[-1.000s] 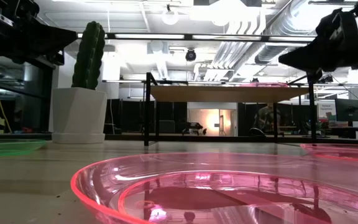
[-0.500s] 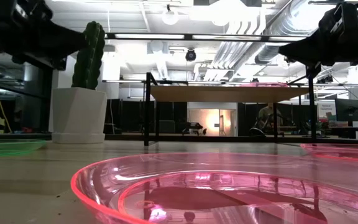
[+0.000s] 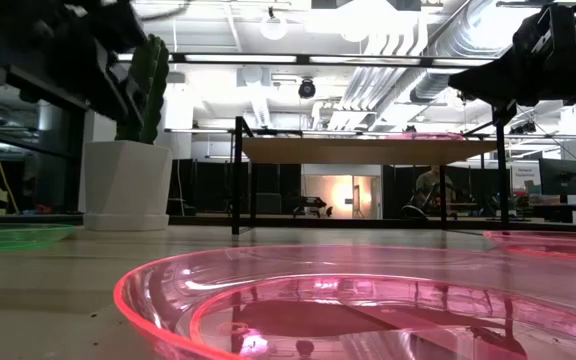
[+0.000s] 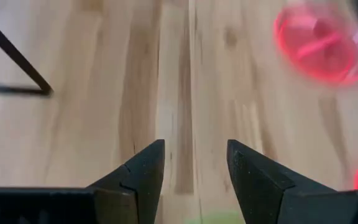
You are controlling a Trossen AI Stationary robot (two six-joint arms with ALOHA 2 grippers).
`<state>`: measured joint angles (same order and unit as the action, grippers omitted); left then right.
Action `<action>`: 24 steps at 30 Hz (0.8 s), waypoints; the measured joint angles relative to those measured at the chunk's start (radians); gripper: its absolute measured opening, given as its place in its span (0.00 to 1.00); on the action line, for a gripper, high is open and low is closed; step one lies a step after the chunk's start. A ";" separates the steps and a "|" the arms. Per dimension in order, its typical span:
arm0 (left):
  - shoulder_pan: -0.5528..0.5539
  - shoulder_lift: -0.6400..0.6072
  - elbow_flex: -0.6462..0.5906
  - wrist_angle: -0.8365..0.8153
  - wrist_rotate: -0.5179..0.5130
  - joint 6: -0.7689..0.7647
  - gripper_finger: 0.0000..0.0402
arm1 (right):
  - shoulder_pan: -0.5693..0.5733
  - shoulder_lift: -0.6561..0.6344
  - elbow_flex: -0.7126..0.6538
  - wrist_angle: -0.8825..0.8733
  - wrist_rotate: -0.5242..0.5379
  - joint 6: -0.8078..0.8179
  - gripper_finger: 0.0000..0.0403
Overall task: Place and stack plates onto a shelf
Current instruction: Put the green plate on the shelf
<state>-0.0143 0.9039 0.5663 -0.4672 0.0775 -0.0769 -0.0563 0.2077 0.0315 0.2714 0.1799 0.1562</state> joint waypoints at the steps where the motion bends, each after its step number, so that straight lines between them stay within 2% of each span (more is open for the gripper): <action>1: 0.000 0.035 0.005 -0.010 0.000 0.000 0.41 | 0.000 0.000 0.000 -0.003 0.000 0.000 0.00; 3: 0.000 0.108 0.017 -0.032 0.001 -0.002 0.41 | 0.000 0.000 0.000 -0.007 0.000 0.000 0.00; 6: 0.001 0.196 0.024 -0.066 -0.007 -0.086 0.41 | 0.000 0.000 0.000 -0.015 0.000 0.000 0.00; 12: 0.001 0.304 0.025 -0.061 0.013 -0.467 0.40 | 0.000 0.000 0.000 -0.027 0.000 0.000 0.00; 16: -0.005 0.318 0.025 -0.058 0.057 -0.620 0.40 | 0.000 0.000 0.000 -0.027 0.001 0.002 0.00; 20: -0.019 0.317 0.025 -0.059 0.068 -0.618 0.40 | 0.000 0.000 0.000 -0.027 0.000 0.007 0.00; 24: -0.031 0.317 0.025 -0.059 0.076 -0.397 0.40 | 0.000 0.000 0.000 -0.027 0.001 0.019 0.00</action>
<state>-0.0450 1.2213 0.5915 -0.5262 0.1535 -0.4739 -0.0563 0.2081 0.0315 0.2440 0.1810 0.1757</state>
